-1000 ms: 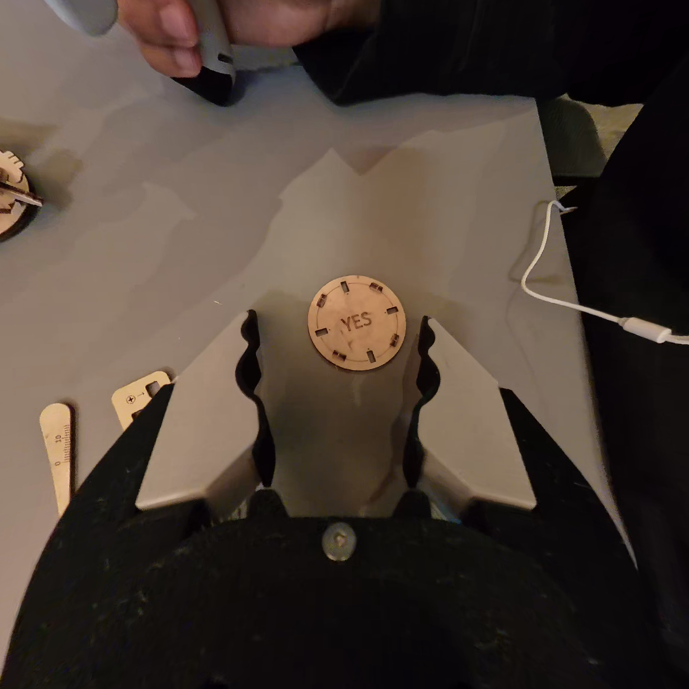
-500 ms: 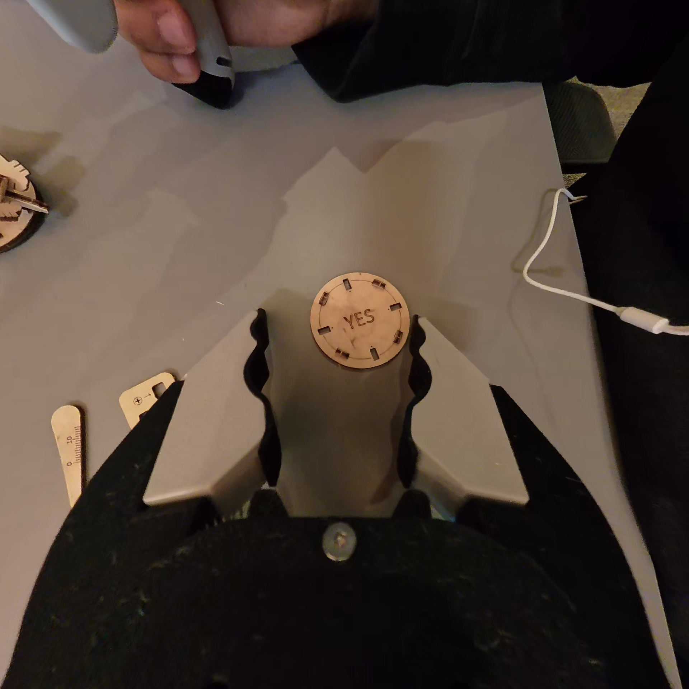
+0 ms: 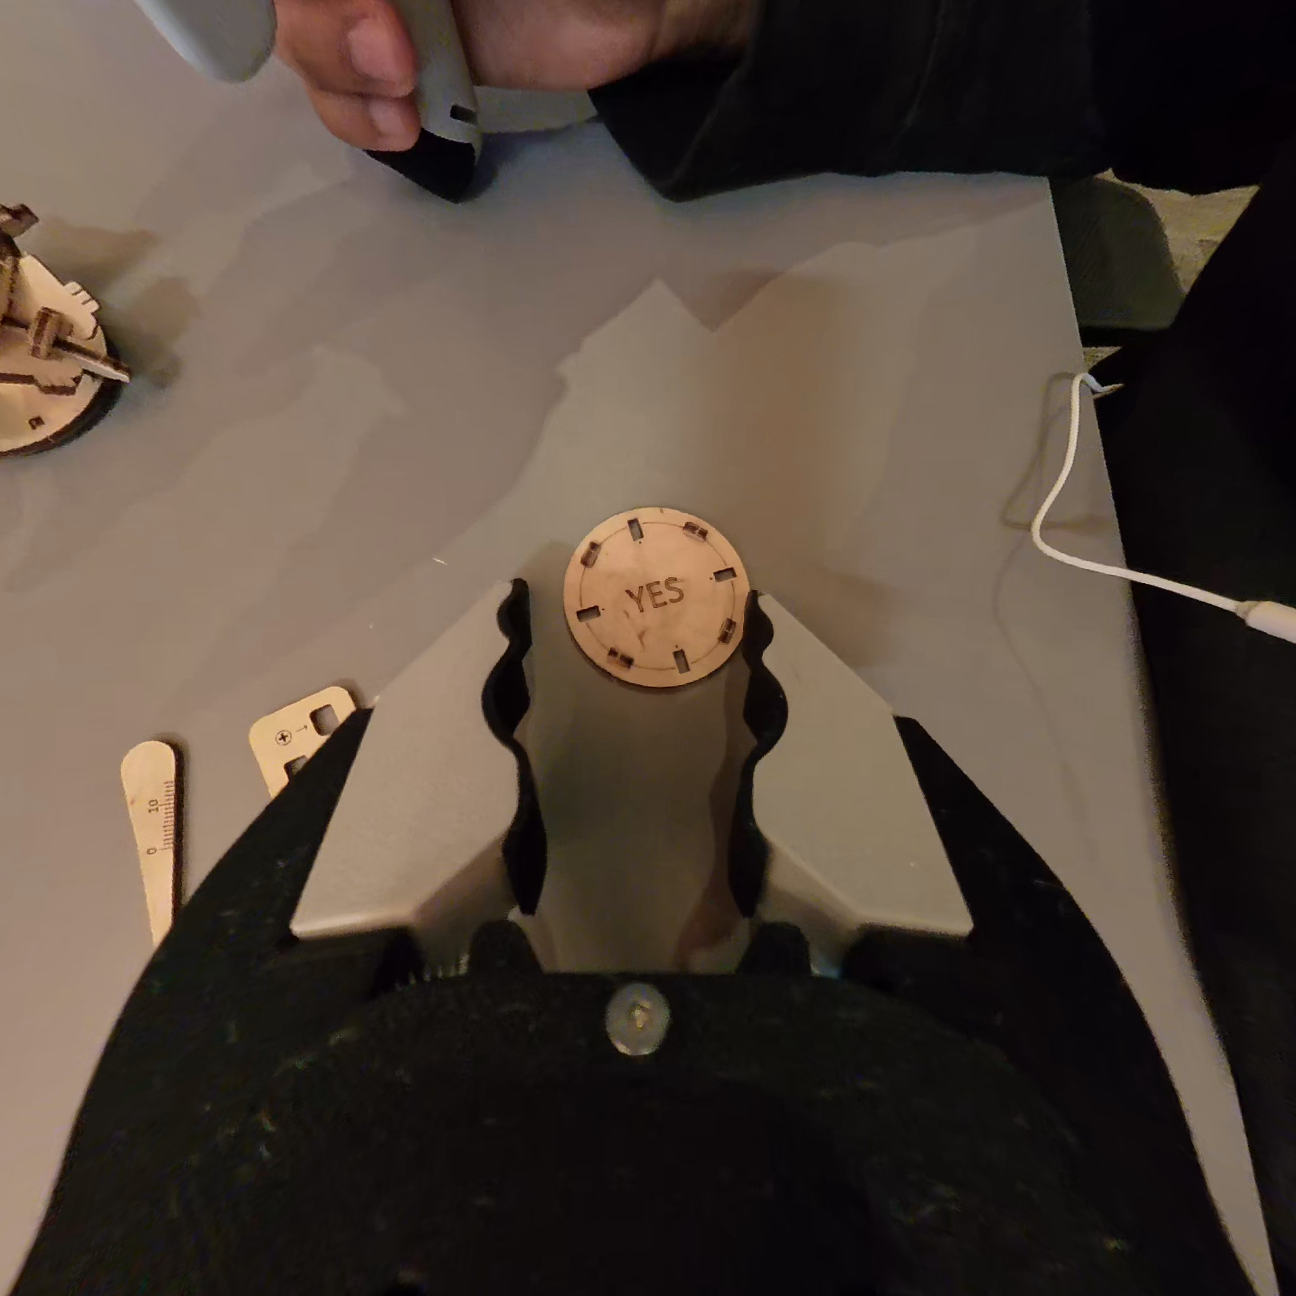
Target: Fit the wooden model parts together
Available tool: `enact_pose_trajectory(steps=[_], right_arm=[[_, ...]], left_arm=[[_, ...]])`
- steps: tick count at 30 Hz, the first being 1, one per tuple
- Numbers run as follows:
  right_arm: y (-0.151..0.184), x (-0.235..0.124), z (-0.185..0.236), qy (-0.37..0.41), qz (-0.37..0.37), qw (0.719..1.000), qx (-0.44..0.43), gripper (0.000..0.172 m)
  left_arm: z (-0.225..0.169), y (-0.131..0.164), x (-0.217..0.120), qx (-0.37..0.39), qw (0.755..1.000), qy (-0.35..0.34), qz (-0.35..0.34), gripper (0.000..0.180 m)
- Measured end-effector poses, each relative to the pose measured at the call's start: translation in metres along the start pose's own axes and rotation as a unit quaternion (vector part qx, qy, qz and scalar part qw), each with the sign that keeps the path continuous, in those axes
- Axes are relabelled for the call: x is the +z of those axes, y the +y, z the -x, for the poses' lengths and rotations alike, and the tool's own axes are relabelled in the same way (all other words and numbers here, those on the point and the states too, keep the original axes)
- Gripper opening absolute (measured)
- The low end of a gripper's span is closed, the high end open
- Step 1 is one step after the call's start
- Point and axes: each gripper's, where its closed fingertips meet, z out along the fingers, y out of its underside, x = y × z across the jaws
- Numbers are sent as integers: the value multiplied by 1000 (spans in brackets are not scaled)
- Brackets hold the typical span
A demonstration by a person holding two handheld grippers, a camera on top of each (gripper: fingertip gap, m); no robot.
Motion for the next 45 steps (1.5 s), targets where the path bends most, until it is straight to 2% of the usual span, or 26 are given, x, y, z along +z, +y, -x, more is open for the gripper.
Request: enact_pose_trajectory(steps=[13,22,32,45], right_arm=[[4,3,6,-6,13,1000,-23,45],[-3,-2,-7,8,-12,1000,23,45],[5,4,6,4,17,999,-36,46],[4,3,4,5,10,1000,-22,46]], left_arm=[[3,1,-1,-9,1000,-2,-2,49],[3,1,-1,-3,1000,-8,0,50],[4,1,-1,0,1000,-11,1,50],[-2,1,-1,7,1000,7,2,48]])
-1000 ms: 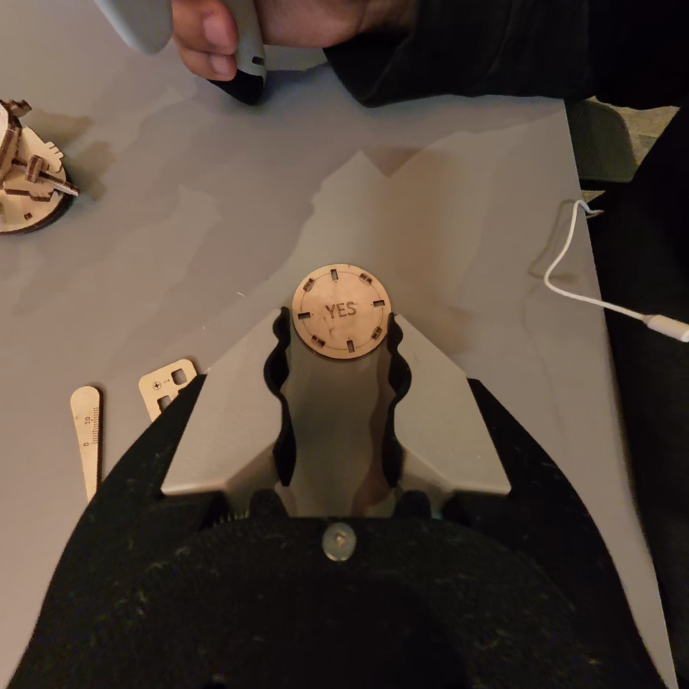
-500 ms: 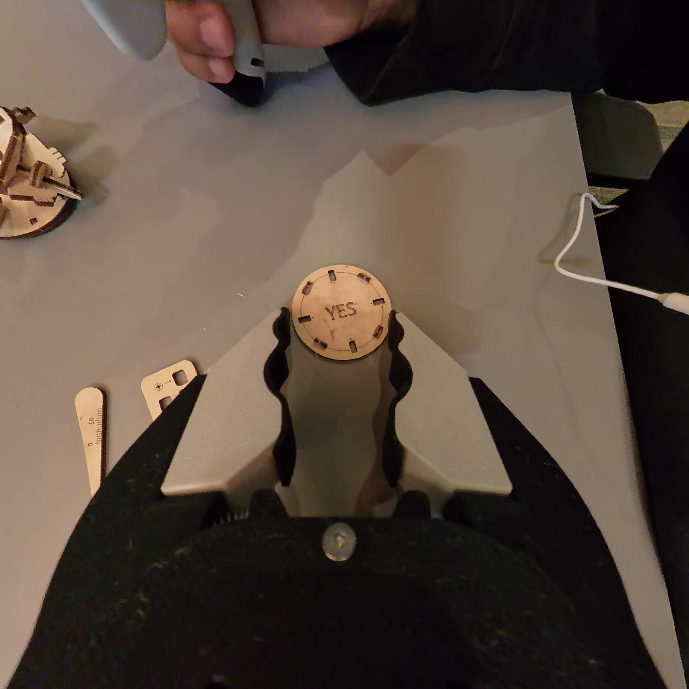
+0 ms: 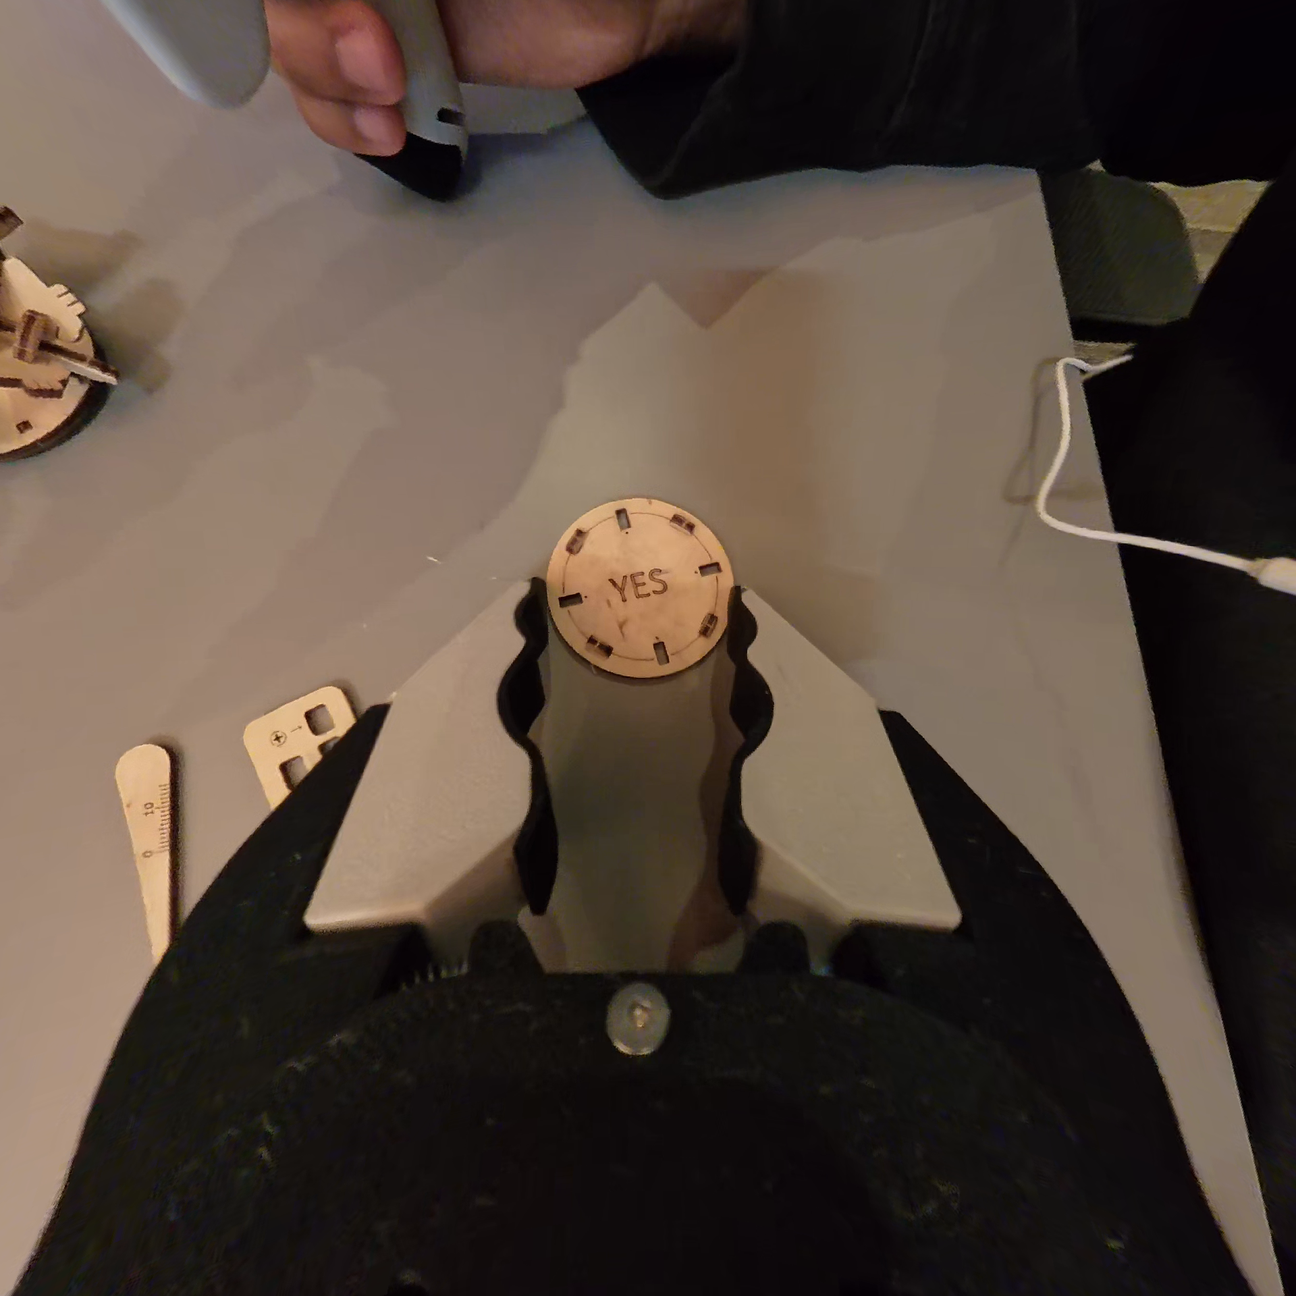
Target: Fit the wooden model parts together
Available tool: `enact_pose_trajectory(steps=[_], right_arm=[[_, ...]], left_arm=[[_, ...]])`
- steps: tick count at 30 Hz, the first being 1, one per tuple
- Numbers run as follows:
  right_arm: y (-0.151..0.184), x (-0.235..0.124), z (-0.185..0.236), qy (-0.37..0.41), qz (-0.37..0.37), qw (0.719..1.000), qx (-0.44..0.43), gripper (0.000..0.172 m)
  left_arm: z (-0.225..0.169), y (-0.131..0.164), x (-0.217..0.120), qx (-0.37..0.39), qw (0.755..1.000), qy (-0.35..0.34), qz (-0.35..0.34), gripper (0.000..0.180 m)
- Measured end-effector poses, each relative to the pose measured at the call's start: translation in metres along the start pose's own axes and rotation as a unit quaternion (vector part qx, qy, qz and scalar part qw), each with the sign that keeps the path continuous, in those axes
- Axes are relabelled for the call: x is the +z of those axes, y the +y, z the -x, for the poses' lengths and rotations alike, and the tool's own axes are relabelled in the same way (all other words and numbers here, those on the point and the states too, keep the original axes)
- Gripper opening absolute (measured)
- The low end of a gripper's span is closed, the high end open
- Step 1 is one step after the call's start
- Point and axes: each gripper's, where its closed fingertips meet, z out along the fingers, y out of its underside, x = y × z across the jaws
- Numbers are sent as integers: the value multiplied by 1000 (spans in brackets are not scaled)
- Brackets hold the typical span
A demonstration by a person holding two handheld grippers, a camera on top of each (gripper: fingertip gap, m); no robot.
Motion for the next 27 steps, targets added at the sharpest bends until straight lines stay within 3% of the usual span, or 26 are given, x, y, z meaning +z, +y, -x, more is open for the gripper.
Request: enact_pose_trajectory(steps=[5,9,13,14,16,19,23,27], right_arm=[[1,1,3,-5,4,1000,-8,47],[2,1,11,-25,5,999,-23,56],[10,3,33,-92,46,995,16,98],[12,2,44,-125,61,990,25,98],[10,-6,68,-194,69,979,8,88],[16,-33,114,-319,94,942,-43,46],[46,-47,135,-366,172,911,-87,43],[64,-50,149,-396,201,891,-99,48]], left_arm=[[-8,5,-5,12,999,34,1,47],[9,5,-17,6,1000,7,-19,49],[35,-2,-41,-38,996,-21,-77,49],[42,-2,-48,-47,994,-34,-88,49],[60,3,-61,-64,991,-72,-95,49],[77,16,-71,-71,988,-112,-86,47],[78,24,-66,-81,989,-99,-75,44],[94,24,-72,-80,982,-154,-81,42]])
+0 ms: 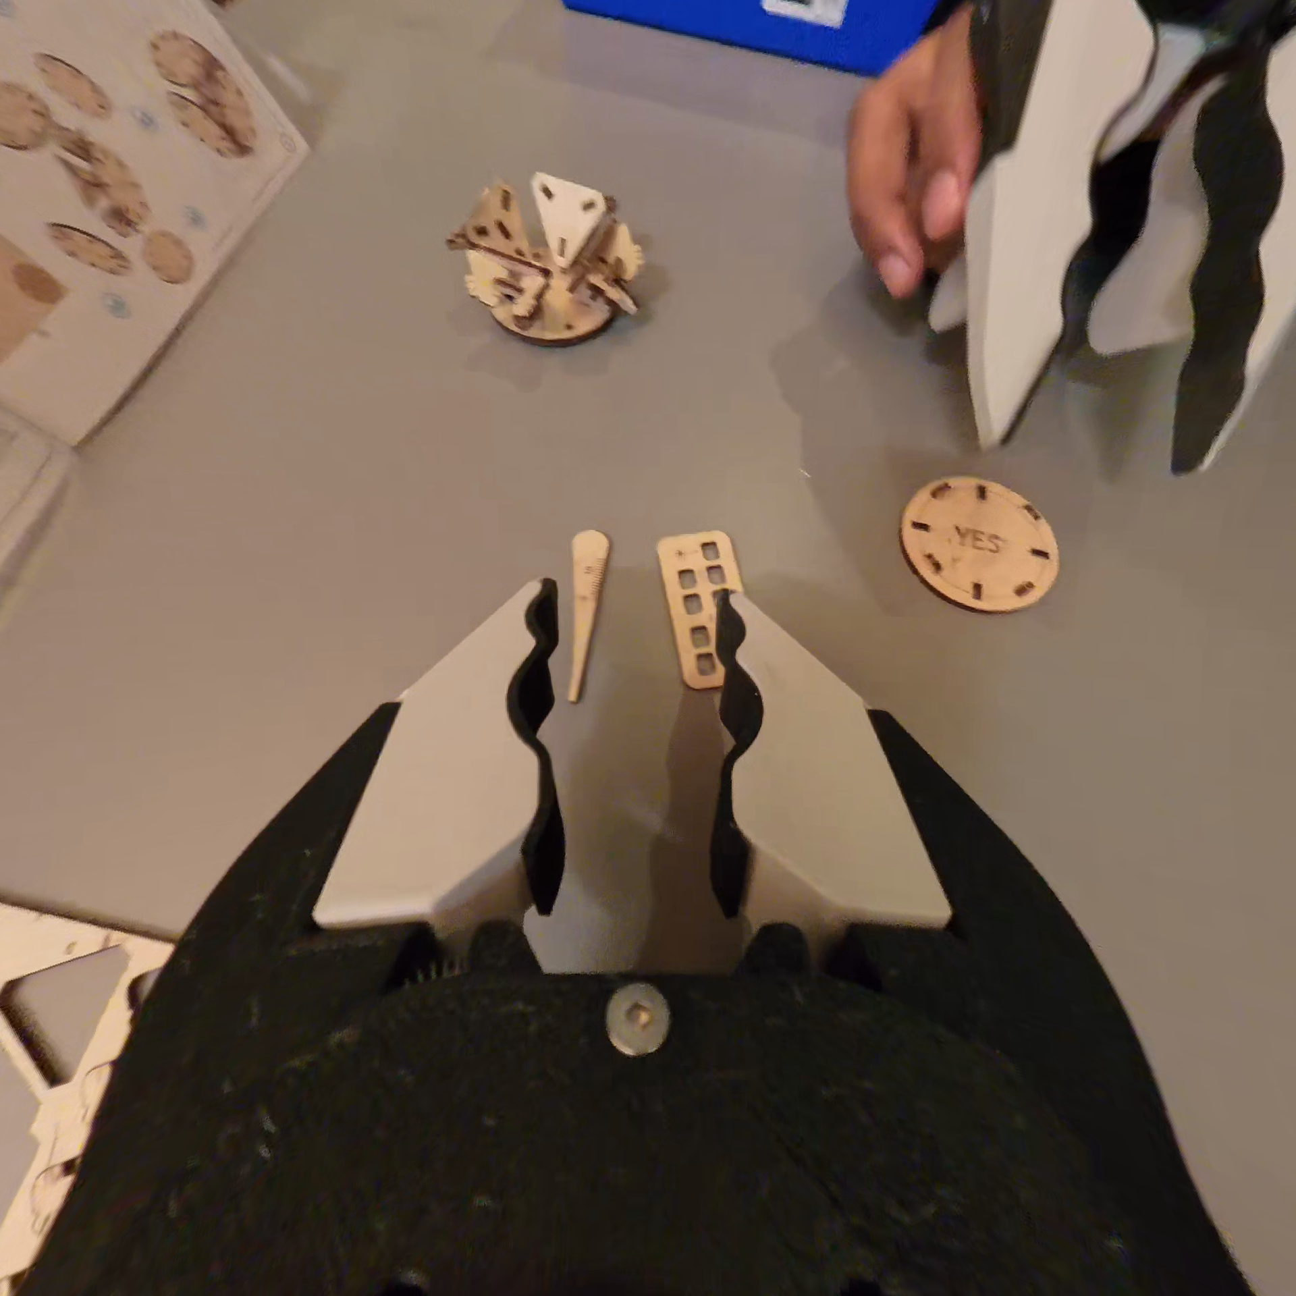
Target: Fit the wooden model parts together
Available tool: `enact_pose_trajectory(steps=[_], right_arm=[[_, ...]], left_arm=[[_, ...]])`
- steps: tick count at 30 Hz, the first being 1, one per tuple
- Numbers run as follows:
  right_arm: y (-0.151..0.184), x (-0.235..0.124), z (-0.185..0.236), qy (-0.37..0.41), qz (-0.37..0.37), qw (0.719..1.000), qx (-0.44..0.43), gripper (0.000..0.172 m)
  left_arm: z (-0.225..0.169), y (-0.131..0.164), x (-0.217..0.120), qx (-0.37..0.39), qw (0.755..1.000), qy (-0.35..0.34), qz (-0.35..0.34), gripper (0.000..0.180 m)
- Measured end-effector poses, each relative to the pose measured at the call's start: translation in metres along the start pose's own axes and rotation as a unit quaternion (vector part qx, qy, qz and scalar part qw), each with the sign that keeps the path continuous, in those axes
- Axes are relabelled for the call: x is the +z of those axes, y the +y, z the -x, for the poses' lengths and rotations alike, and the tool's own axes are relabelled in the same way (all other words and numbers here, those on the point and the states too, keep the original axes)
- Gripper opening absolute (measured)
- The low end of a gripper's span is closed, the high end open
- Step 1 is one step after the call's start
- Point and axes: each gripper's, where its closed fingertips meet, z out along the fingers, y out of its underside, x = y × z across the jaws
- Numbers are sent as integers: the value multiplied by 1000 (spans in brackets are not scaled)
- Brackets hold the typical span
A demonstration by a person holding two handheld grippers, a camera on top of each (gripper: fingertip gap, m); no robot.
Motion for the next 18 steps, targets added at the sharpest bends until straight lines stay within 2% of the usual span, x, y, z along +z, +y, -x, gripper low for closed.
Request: enact_pose_trajectory(steps=[3,6,12,14,16,18], right_arm=[[4,3,2,2,15,1000,-8,48],[10,7,4,-2,39,999,-5,56],[24,9,5,-11,79,997,12,55],[29,8,2,-4,94,995,15,56],[37,8,-3,10,115,993,12,59],[42,9,-5,15,130,991,10,60]], left_arm=[[3,-8,-3,-26,999,2,-30,42],[-5,-14,-4,-26,998,23,-46,42],[-72,-14,6,29,986,161,-20,38],[-88,-7,12,35,981,190,14,45],[-110,-2,13,41,970,237,36,61],[-119,0,16,46,968,244,47,67]])
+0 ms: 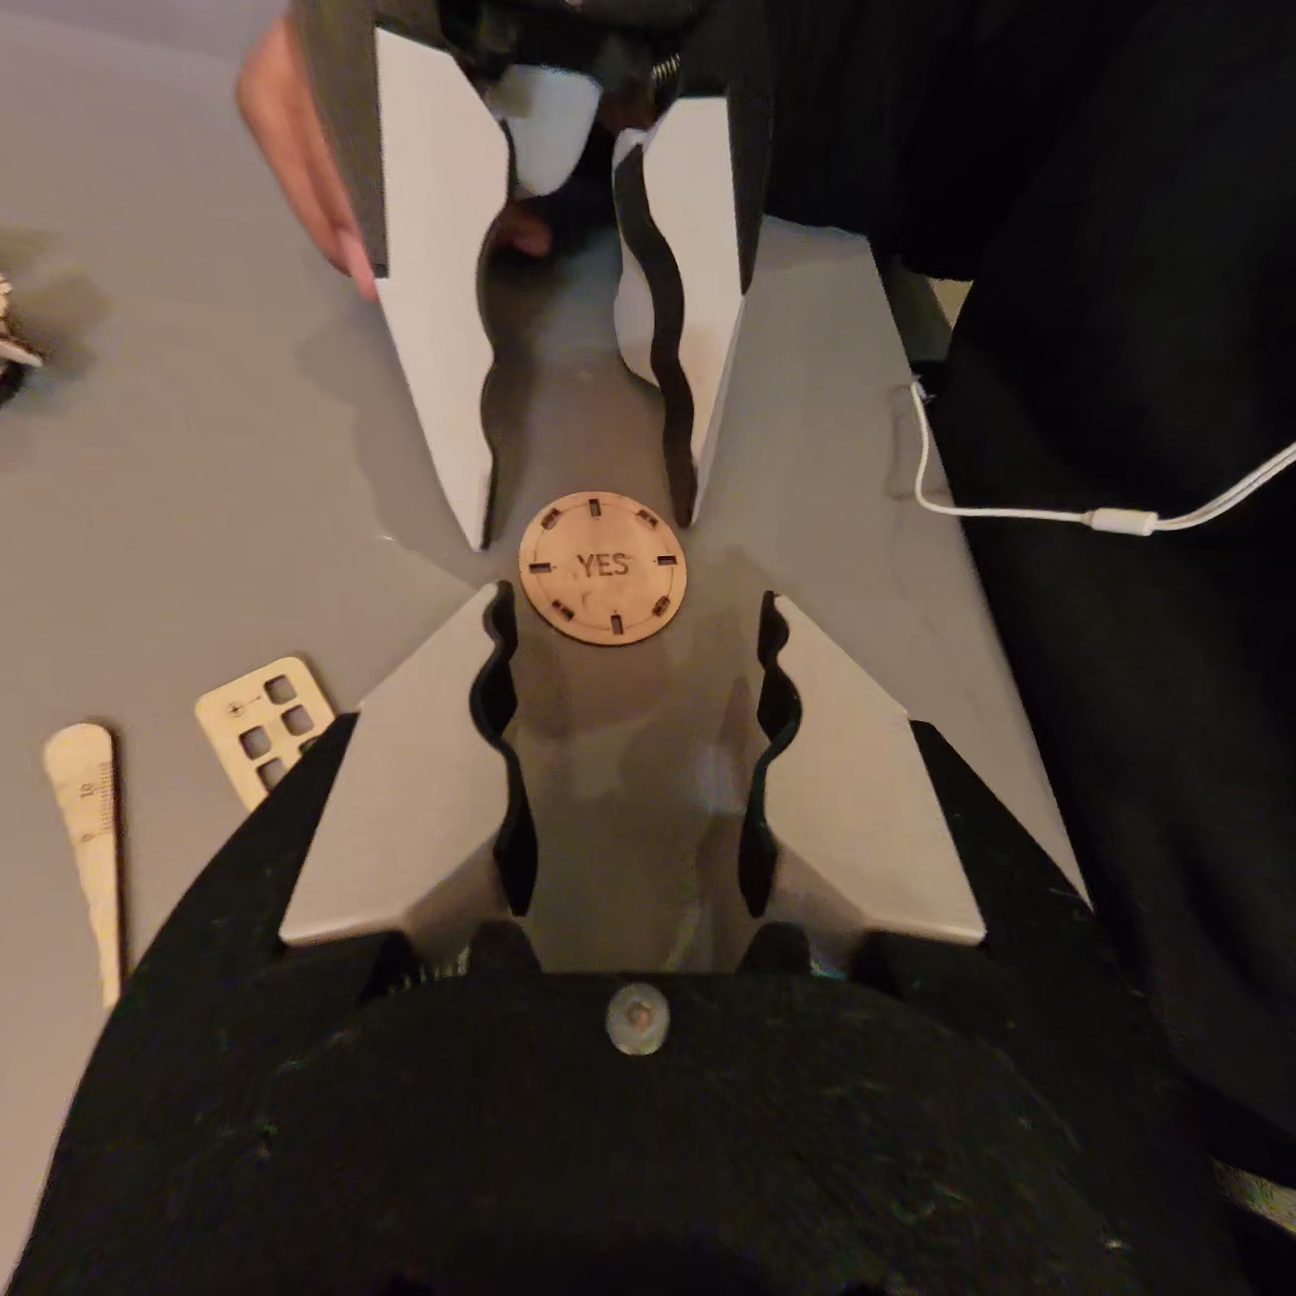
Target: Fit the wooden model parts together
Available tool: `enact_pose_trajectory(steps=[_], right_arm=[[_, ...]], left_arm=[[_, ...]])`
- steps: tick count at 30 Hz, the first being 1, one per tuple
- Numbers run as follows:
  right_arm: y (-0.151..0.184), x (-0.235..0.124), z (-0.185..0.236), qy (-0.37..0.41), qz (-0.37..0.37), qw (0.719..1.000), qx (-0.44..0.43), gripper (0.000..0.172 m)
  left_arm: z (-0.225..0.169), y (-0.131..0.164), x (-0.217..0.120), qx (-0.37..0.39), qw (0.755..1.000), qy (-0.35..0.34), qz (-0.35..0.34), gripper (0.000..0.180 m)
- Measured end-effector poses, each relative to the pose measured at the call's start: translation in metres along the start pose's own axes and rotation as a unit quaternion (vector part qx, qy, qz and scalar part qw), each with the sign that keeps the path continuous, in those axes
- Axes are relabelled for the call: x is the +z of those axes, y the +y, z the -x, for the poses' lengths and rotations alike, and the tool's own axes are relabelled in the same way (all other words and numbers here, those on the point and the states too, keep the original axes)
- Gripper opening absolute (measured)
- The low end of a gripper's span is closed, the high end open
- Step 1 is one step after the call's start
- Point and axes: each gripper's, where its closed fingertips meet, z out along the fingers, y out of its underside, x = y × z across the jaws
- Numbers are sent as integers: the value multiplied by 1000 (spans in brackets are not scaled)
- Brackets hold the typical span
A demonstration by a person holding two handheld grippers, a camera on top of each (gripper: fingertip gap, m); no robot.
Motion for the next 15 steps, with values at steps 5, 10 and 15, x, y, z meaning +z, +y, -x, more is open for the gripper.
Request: enact_pose_trajectory(steps=[5,10,15], right_arm=[[6,-4,-19,42,6,999,16,57],[4,-15,-37,79,-20,996,23,44],[-6,-14,-27,52,-44,997,26,51]], left_arm=[[-10,8,4,8,999,18,29,60],[-12,4,-6,9,999,29,13,52],[2,-5,-17,13,1000,-9,-22,52]])
